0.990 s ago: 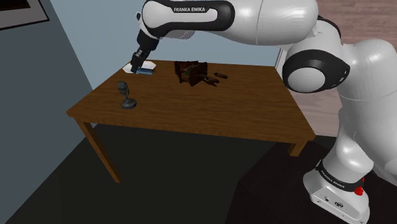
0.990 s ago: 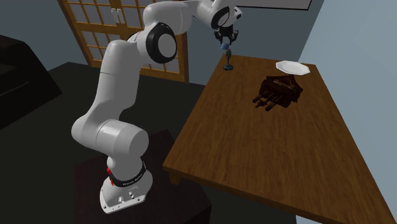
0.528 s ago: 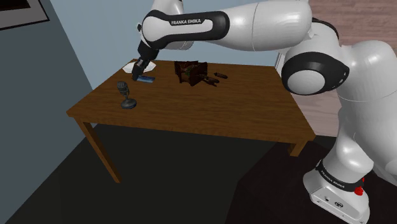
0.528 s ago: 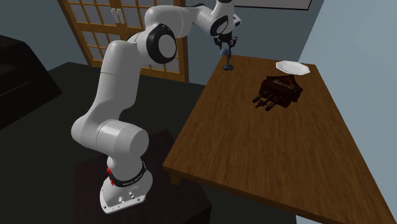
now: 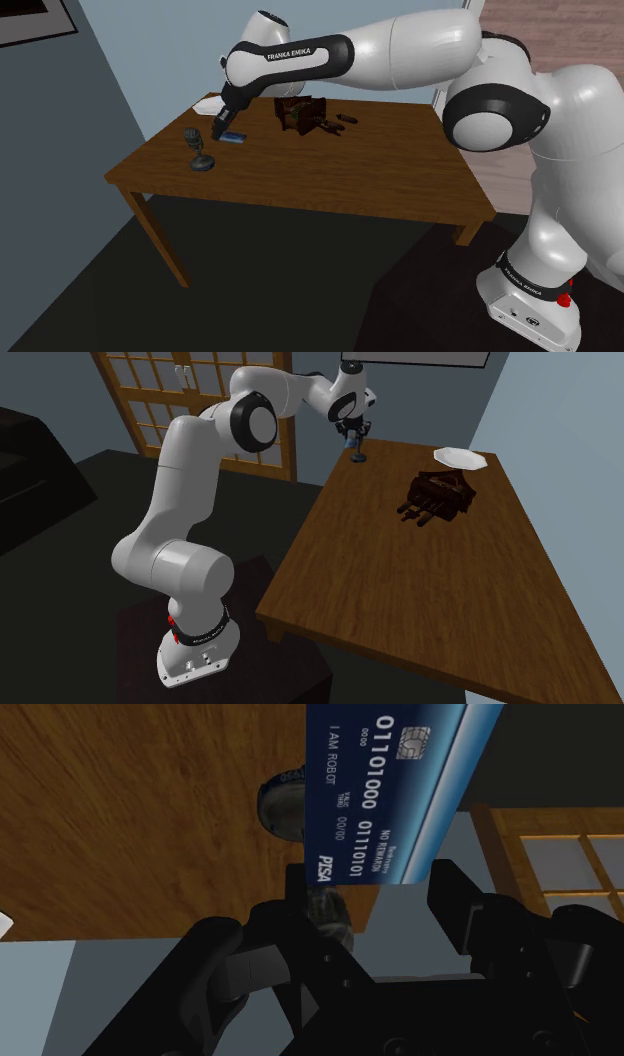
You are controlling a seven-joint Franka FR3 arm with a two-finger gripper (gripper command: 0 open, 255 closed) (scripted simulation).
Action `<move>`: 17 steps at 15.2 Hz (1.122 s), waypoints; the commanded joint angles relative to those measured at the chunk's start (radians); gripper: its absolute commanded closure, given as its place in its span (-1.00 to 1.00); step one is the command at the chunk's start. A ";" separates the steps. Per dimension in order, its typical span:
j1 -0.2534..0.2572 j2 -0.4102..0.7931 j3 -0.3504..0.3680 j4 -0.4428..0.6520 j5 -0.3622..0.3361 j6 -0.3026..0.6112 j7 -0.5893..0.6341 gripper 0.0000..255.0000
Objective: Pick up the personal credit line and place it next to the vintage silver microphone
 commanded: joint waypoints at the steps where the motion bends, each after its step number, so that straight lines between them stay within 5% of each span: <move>1: 0.002 0.003 0.005 -0.020 0.008 0.023 -0.011 1.00; 17: -0.014 0.072 0.062 -0.108 0.080 0.176 -0.099 1.00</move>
